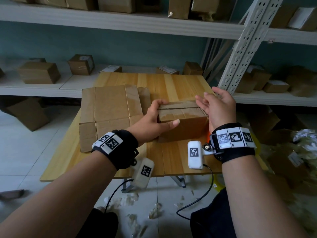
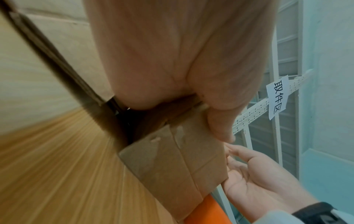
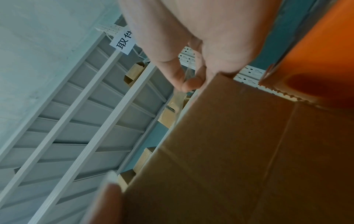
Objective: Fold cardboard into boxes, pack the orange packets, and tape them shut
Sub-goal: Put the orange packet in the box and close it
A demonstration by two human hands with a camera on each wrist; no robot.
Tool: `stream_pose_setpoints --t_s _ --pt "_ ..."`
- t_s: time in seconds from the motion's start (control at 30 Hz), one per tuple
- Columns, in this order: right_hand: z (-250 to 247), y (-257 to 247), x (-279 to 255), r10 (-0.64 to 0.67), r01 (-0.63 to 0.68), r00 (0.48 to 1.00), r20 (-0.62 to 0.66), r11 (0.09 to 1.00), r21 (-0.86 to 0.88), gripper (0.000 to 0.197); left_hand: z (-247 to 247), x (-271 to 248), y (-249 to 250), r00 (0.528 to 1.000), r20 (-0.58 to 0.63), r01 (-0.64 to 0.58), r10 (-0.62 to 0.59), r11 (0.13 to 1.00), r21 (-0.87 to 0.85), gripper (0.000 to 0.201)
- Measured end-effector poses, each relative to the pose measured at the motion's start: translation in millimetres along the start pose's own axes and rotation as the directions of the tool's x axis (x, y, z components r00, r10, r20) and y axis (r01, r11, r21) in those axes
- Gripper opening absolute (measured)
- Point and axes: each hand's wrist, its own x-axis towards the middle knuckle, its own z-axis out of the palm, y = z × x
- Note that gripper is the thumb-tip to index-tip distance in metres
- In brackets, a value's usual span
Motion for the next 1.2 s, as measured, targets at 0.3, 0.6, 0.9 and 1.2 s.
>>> stream_pose_setpoints --t_s 0.3,0.6,0.9,1.2 --pt "0.0 -12.5 -4.7 -0.011 0.010 1.000 -0.009 0.998 -0.062 0.044 4.7 3.4 1.5 0.996 -0.023 0.081 -0.086 0.982 -0.168 0.049" --pt "41.2 -71.7 -28.9 -0.300 0.378 0.920 0.253 0.849 -0.368 0.045 4.9 6.7 -0.1 0.997 -0.036 0.067 -0.071 0.992 -0.105 0.048" --pt "67.0 -69.4 -47.9 -0.378 0.524 0.838 0.394 0.761 -0.383 0.047 9.1 11.3 -5.2 0.996 -0.029 0.087 -0.089 0.993 -0.085 0.046" --pt "2.3 -59.2 -5.6 -0.165 0.273 0.960 0.225 0.723 -0.635 0.053 5.8 4.6 -4.9 0.987 0.060 0.143 -0.151 0.982 0.121 0.049"
